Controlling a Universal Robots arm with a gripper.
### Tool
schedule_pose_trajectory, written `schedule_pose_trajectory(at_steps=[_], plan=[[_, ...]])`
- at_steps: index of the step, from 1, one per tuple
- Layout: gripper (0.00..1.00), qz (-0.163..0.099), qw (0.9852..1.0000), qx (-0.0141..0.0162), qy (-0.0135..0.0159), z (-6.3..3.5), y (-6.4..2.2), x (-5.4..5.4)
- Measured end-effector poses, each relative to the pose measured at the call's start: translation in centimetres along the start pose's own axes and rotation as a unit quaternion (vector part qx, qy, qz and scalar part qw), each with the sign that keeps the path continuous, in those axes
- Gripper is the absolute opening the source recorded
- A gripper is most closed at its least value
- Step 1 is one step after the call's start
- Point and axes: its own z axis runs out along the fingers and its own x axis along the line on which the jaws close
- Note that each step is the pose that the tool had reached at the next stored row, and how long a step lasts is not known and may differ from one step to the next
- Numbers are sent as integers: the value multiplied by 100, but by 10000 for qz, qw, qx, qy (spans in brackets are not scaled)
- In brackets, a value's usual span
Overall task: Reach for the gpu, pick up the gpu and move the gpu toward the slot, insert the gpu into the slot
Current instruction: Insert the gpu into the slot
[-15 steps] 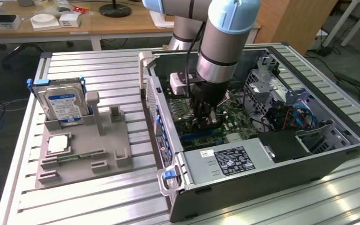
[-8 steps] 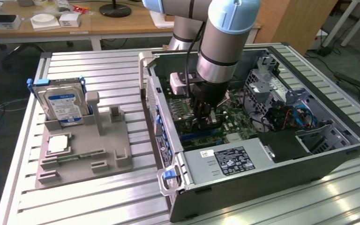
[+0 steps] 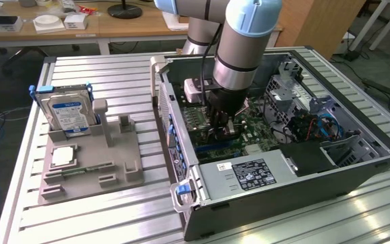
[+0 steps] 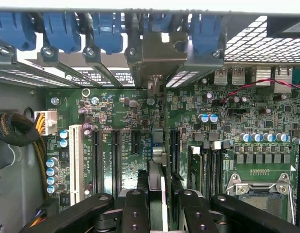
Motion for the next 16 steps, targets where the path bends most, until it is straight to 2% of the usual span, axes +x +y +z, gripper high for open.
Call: schedule_pose_trajectory(at_steps=[16], plan=[[28, 6, 10000, 1, 0, 0, -24, 11]])
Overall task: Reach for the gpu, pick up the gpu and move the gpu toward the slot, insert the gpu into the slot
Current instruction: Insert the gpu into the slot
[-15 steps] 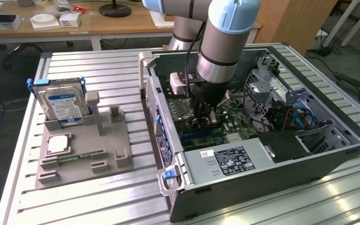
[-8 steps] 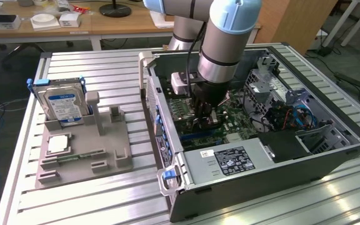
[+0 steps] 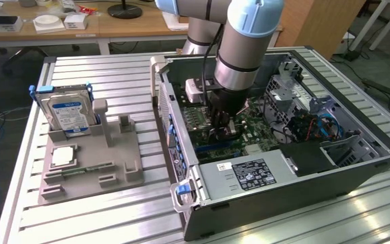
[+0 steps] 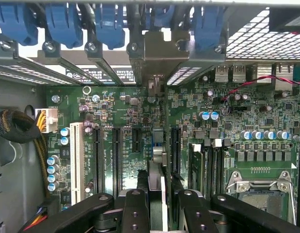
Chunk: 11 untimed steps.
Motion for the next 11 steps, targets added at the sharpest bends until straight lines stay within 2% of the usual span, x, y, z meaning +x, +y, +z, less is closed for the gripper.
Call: schedule_pose_trajectory(at_steps=[11], plan=[[28, 8, 10000, 0, 0, 0, 0, 15]])
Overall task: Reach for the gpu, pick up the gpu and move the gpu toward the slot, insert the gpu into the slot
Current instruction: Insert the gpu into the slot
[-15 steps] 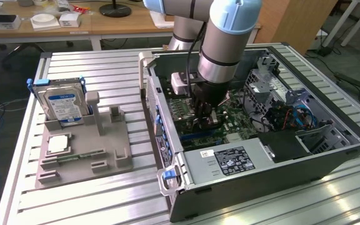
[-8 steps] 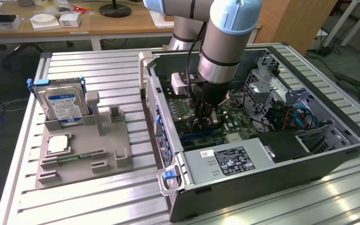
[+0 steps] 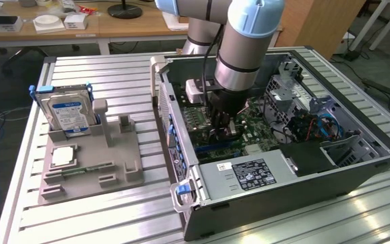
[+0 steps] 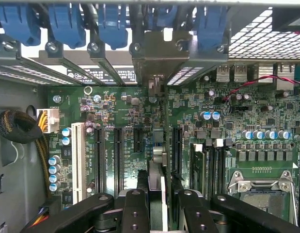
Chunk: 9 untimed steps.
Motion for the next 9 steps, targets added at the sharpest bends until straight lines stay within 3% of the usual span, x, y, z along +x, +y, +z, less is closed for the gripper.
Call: schedule_pose_trajectory(at_steps=[9], plan=[[28, 0, 10000, 5, 1, 5, 0, 17]])
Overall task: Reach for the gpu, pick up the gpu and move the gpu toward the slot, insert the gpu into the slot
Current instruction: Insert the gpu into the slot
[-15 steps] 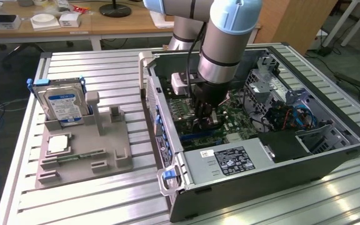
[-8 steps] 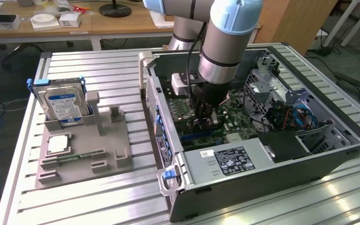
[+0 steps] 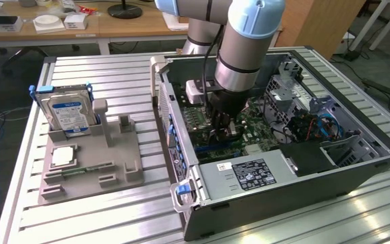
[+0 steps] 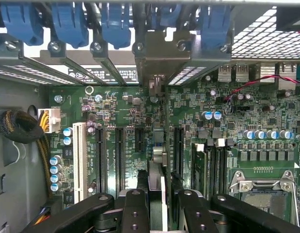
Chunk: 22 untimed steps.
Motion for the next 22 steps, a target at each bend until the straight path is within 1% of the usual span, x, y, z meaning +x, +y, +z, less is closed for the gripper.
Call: schedule_pose_trajectory(at_steps=[4, 6, 8, 12, 22], plan=[[28, -1, 10000, 8, 3, 14, 2, 2], [28, 0, 10000, 12, -1, 20, 4, 2], [28, 2, 10000, 27, -6, 23, 17, 0], [28, -1, 10000, 60, -3, 9, 26, 1], [28, -2, 10000, 69, -3, -5, 37, 1]])
